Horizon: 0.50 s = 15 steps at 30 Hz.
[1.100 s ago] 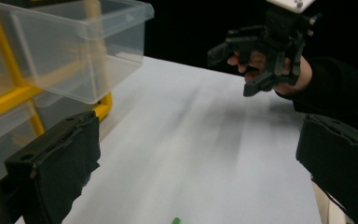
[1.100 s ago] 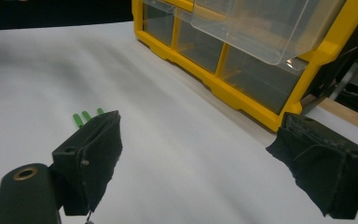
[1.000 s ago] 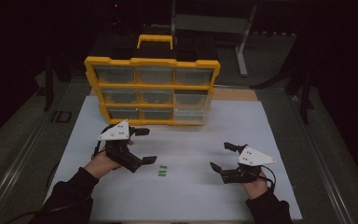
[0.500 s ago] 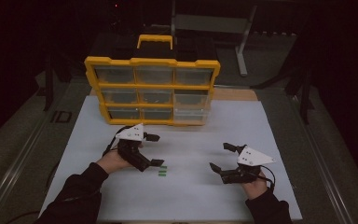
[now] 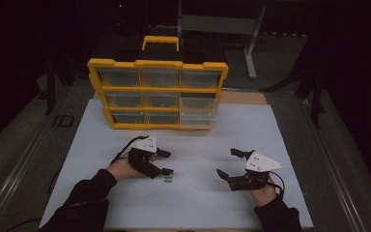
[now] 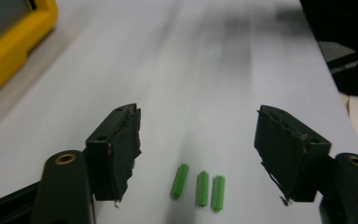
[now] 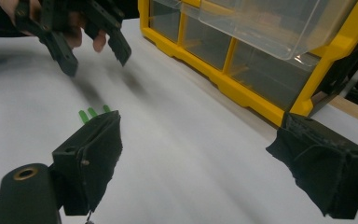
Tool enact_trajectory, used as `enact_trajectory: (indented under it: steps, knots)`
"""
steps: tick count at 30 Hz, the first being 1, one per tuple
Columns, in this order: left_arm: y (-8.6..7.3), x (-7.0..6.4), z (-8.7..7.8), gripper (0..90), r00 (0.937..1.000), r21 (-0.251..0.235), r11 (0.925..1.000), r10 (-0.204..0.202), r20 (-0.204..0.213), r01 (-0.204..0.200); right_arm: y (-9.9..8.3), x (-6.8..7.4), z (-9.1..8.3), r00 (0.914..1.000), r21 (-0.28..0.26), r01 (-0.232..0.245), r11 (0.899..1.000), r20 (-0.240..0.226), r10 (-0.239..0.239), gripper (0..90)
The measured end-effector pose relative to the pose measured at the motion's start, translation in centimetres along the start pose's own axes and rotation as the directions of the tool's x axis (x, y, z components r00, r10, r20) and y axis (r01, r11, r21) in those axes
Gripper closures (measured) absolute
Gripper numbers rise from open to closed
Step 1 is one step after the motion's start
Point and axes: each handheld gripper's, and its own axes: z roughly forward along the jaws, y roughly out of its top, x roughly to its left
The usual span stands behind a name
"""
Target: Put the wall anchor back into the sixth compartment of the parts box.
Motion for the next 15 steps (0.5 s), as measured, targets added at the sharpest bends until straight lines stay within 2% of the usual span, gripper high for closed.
enact_trajectory:
  steps: [5, 9, 15]
  knots:
    - [-0.8, 0.2, 0.9, 41.6, 1.0000, 0.049, 0.9988, -0.005, -0.005, 0.005, 0.0, 0.0, 0.0, 1.0000, 0.002, -0.002, 1.000, -0.002, 0.002, 14.0]
    - [-1.4, 0.4, 1.5, 49.5, 0.9996, 0.069, 0.9973, -0.024, -0.014, 0.025, 0.0, 0.0, 0.0, 1.0000, -0.002, 0.001, 1.000, -0.002, -0.001, 14.0]
    - [-1.8, 0.6, 2.3, 60.4, 0.9997, 0.112, 0.9936, -0.016, -0.020, 0.018, -0.1, 0.0, 0.0, 1.0000, 0.003, -0.002, 1.000, -0.002, 0.002, 14.0]
